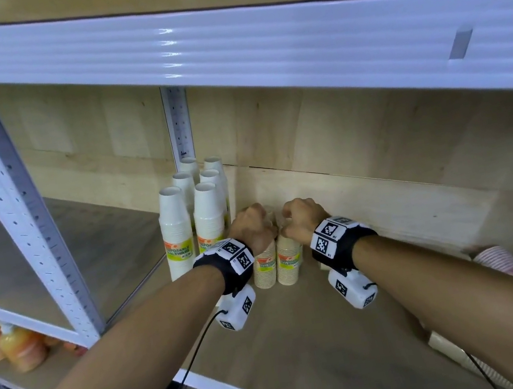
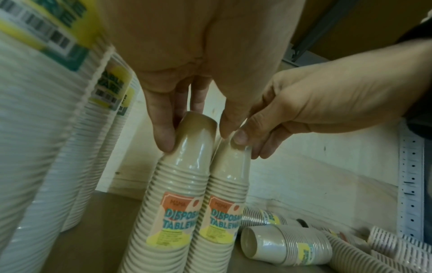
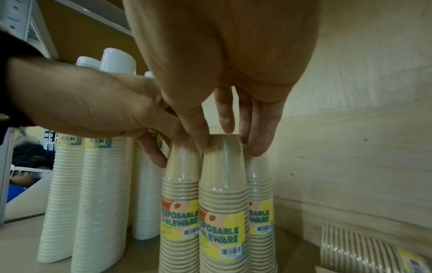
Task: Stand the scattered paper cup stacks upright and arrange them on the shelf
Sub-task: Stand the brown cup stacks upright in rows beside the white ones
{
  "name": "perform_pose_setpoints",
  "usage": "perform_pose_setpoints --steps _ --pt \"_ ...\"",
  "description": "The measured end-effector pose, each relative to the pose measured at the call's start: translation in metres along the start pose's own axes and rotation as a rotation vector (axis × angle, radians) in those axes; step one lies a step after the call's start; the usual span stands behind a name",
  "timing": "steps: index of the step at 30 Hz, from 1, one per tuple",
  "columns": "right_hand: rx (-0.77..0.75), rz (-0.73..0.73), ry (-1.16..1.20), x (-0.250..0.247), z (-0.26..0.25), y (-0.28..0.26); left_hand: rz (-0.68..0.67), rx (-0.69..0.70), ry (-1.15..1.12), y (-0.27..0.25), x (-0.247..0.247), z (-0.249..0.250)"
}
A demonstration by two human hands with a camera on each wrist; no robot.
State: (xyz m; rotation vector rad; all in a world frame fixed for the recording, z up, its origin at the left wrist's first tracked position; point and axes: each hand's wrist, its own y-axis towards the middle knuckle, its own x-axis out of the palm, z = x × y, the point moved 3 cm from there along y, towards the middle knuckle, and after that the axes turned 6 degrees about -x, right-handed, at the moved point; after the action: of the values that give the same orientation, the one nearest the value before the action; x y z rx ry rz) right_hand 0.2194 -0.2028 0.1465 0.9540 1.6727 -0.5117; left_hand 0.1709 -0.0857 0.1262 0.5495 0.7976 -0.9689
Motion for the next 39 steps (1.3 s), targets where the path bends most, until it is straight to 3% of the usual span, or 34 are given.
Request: perform_pose_setpoints --steps 13,24,34,39 --pt "-0.002 0.024 0.001 0.004 0.005 -0.001 0.007 0.069 -0.015 0.000 -0.003 -0.001" --pt "0.097 0.072 -0.088 -0.059 0.050 -0.018 0.007 0.216 0.028 0.006 -0.014 0.039" --pt "0.284 0.029 -0.114 -0.084 0.125 -0.084 -0.108 0.371 0.042 -0.005 0.030 0.097" --pt "0.371 -0.074 -0.126 -0.075 0.160 -0.125 -0.211 0.415 0.074 -0.013 0.071 0.111"
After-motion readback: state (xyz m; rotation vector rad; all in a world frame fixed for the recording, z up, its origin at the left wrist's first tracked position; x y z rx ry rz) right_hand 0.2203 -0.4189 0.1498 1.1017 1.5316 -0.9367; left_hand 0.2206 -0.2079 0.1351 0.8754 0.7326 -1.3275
